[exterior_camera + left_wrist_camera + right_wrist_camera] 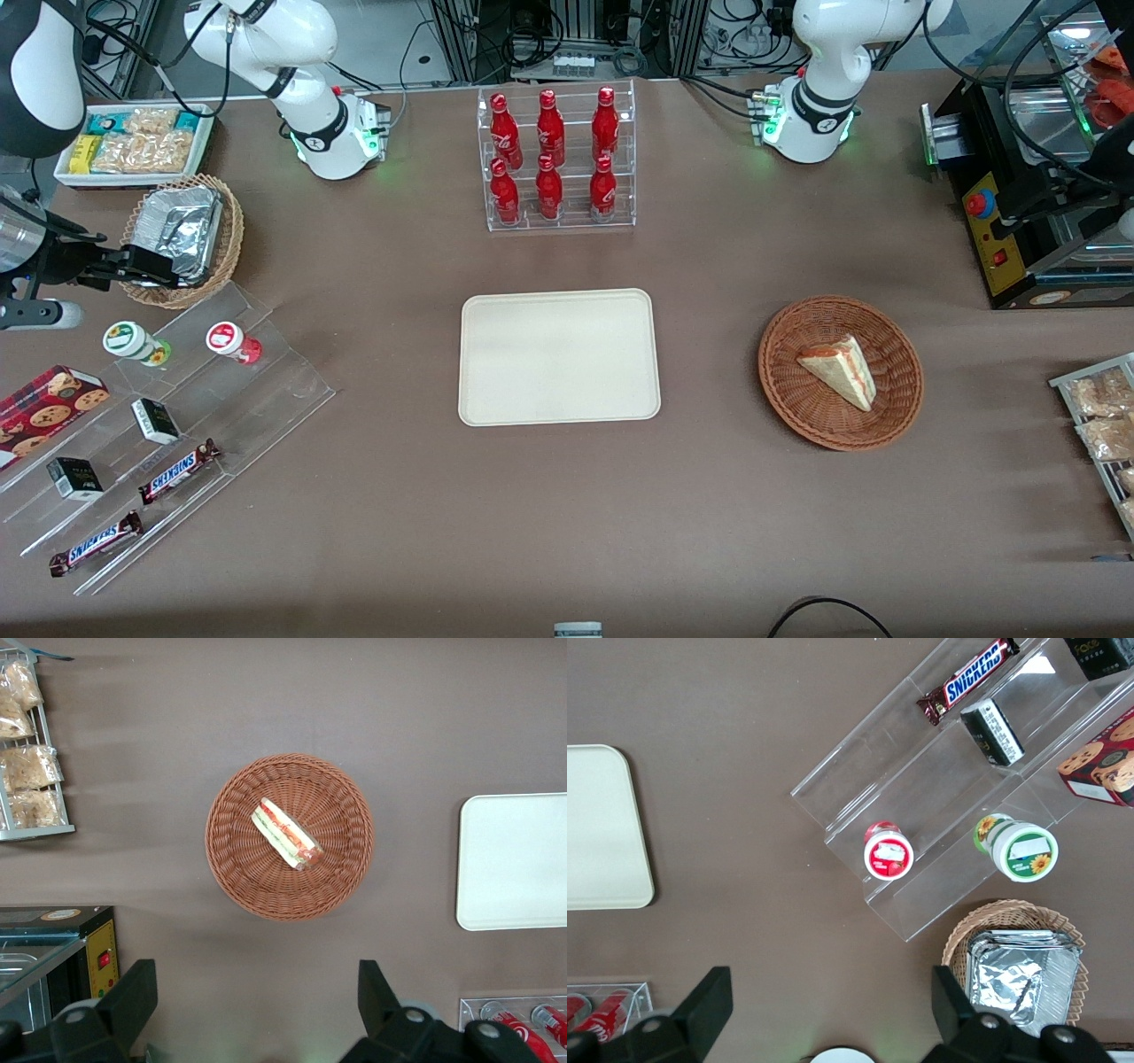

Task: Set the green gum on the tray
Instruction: 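Move the right gripper down toward the green-lidded gum jar on the shelf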

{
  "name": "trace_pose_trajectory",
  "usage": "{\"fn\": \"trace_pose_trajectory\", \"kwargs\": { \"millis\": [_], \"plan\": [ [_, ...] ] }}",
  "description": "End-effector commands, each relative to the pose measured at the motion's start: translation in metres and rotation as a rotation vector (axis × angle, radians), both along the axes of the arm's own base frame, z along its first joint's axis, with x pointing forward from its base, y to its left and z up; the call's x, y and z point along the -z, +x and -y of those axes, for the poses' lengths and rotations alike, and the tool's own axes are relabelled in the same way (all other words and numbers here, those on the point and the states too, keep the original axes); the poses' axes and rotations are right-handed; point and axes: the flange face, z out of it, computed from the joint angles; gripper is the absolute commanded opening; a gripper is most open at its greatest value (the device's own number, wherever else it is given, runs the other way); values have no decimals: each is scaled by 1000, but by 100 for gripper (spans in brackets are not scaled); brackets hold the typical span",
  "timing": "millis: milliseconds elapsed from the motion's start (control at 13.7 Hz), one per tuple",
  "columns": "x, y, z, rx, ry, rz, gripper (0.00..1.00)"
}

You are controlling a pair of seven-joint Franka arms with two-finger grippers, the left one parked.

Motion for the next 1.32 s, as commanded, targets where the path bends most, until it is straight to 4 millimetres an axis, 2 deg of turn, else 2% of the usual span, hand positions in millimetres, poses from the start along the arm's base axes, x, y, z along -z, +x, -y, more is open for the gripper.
{"fn": "trace_pose_trajectory", "kwargs": {
  "millis": [0,220,512,659,951,1244],
  "plan": [
    [-2,7,0,-2,-17,-9,100],
    [1,7,-8,-20,-23,-14,100],
    [24,7,6,-59,-13,-23,100],
    [40,4,32,-164,10,-25,100],
    [62,-11,60,-306,21,33,100],
    [85,-20,97,-515,30,78,100]
  ]
}}
